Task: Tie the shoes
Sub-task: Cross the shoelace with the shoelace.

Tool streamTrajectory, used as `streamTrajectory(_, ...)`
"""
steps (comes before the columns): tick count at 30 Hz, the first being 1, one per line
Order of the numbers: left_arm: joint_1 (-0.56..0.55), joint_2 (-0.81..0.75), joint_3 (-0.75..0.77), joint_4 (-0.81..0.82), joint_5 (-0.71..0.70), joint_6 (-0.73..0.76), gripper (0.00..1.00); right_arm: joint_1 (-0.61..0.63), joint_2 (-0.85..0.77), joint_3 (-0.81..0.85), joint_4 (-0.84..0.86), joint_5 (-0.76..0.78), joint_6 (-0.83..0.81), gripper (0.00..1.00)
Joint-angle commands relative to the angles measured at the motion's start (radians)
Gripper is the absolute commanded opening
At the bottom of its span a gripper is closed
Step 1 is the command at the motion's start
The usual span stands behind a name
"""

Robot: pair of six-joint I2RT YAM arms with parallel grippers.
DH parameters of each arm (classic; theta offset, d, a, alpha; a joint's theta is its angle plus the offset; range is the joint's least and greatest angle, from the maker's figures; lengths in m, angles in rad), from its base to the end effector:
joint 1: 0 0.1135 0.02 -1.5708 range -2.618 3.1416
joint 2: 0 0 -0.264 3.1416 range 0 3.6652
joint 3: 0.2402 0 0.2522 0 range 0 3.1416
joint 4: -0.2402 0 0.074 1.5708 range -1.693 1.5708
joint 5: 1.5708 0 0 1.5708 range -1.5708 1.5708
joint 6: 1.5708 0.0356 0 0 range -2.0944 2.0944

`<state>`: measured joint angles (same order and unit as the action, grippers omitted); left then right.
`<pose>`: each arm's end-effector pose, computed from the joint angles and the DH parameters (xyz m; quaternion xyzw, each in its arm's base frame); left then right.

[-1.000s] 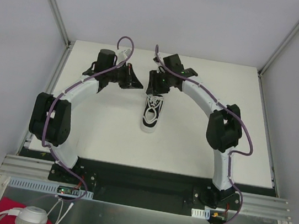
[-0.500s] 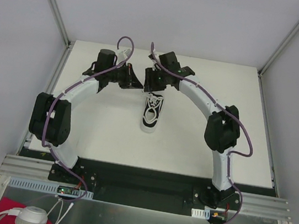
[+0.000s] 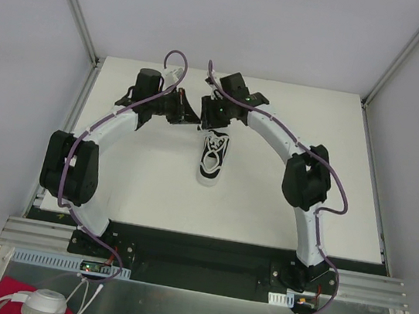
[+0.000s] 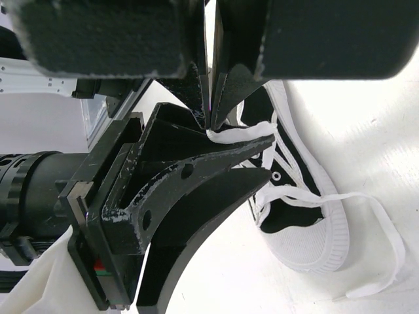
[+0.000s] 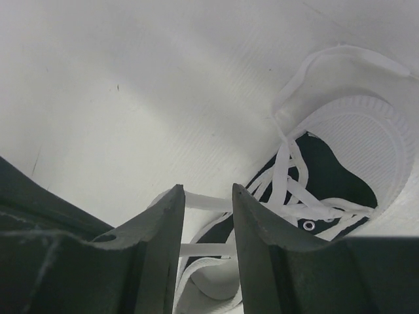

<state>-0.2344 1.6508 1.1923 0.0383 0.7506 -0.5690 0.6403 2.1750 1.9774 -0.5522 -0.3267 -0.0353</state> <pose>0.3626 -0.1116 0.2812 0.0667 0.8029 -0.4810 0.3457 0.3948 0.3083 0.2681 -0.3611 0.8321 0.2596 0.3315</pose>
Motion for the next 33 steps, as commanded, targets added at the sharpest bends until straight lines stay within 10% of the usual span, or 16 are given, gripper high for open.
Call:
streamTrajectory(1, 0.004, -0.051, 0.044, 0.008, 0.018, -0.003, 0.0, 0.004, 0.017, 0.063, -0.021, -0.08, -0.006, 0.39)
streamTrajectory(19, 0.004, -0.063, 0.07, 0.006, 0.02, -0.008, 0.0, 0.004, 0.072, 0.074, 0.184, -0.423, 0.17, 0.39)
streamTrajectory(33, -0.014, -0.051, 0.085, 0.006, 0.026, -0.019, 0.0, -0.025, 0.032, 0.051, 0.173, -0.408, 0.187, 0.47)
